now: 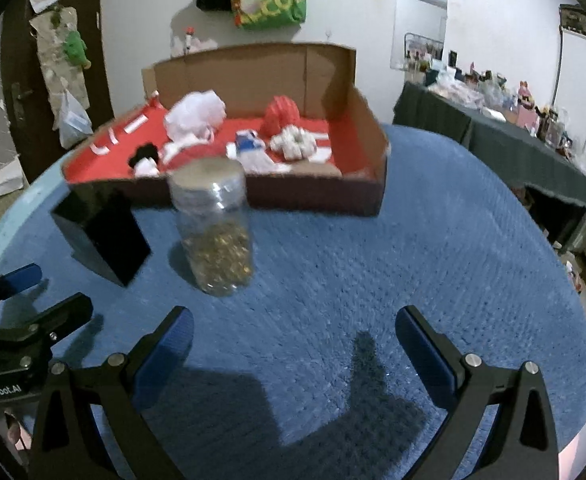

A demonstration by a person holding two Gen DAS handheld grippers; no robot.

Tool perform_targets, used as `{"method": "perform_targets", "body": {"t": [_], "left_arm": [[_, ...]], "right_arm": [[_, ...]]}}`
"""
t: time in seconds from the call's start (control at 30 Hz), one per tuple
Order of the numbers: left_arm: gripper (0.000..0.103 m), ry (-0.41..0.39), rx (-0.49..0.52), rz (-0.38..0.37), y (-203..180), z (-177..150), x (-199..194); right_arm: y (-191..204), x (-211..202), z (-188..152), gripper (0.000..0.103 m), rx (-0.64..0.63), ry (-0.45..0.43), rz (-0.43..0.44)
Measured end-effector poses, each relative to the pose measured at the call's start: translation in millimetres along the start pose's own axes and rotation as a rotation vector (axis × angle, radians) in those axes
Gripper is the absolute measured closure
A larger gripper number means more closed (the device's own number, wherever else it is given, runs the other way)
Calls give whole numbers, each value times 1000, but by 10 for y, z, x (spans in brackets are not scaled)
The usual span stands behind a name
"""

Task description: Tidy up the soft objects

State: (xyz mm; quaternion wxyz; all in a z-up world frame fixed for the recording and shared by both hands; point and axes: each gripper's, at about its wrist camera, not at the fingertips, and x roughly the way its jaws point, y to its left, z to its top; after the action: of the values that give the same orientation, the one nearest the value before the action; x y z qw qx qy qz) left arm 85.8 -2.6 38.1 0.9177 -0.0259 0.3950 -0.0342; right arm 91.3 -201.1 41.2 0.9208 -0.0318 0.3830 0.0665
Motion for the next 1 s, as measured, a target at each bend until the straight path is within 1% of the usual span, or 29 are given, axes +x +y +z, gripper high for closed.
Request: {"method": "perform_targets", "body": {"t": [0.13,0.33,0.43,0.57,1.0], "left_arm": [[0,28,-5,40,16,-12,159],[0,78,-12,81,27,34,286],[0,79,-4,97,7,36,308],[0,74,-3,101,1,32,307],[0,76,-11,100,14,42,318]], "right_arm": [[-1,168,-63,0,-8,34,-32],[-82,262,-69,0,22,82,-9],[-82,275,-61,0,26,90,-9],[-49,292,-52,0,18,95,-23],[-32,315,-43,0,13,97,-26]]}}
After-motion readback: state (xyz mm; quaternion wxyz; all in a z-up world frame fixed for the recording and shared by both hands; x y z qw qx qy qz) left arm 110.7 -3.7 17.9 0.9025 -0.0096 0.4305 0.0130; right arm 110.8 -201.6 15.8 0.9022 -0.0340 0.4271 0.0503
